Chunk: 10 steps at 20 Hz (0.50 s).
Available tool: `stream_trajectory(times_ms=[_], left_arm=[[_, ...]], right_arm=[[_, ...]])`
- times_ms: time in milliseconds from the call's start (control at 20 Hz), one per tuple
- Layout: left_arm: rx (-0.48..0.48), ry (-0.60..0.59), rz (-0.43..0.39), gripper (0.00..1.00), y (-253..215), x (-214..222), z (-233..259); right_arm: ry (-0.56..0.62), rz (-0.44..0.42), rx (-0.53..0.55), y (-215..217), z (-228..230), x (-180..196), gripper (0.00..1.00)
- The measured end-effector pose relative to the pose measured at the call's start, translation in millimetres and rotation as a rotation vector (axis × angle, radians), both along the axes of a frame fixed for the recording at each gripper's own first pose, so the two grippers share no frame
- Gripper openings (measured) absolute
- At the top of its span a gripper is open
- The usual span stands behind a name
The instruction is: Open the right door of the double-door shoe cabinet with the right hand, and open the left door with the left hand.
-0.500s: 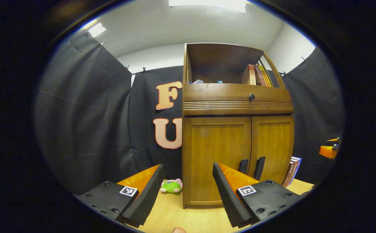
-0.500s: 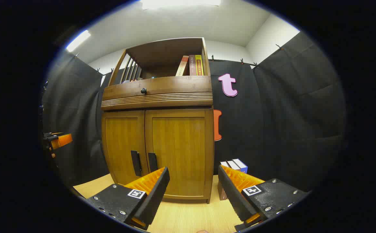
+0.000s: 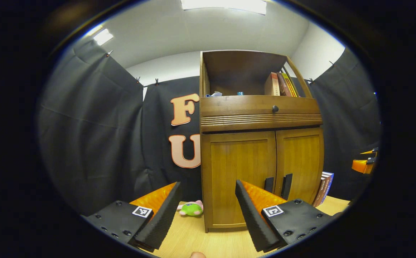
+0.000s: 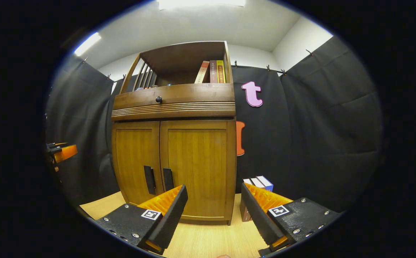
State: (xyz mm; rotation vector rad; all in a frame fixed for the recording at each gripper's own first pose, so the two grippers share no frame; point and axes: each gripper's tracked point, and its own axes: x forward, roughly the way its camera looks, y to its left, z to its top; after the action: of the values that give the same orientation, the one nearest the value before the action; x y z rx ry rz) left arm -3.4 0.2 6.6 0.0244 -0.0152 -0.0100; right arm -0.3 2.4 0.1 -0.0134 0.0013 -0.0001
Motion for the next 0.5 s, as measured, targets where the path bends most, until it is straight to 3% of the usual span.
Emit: stream_trajectory(times_ms=[500], left_arm=[[-0.017, 0.042, -0.025, 0.98, -0.9, -0.7, -10.7]], right_arm=[[0.015, 0.001, 0.0, 5.3, -7.2, 3.0, 0.94]])
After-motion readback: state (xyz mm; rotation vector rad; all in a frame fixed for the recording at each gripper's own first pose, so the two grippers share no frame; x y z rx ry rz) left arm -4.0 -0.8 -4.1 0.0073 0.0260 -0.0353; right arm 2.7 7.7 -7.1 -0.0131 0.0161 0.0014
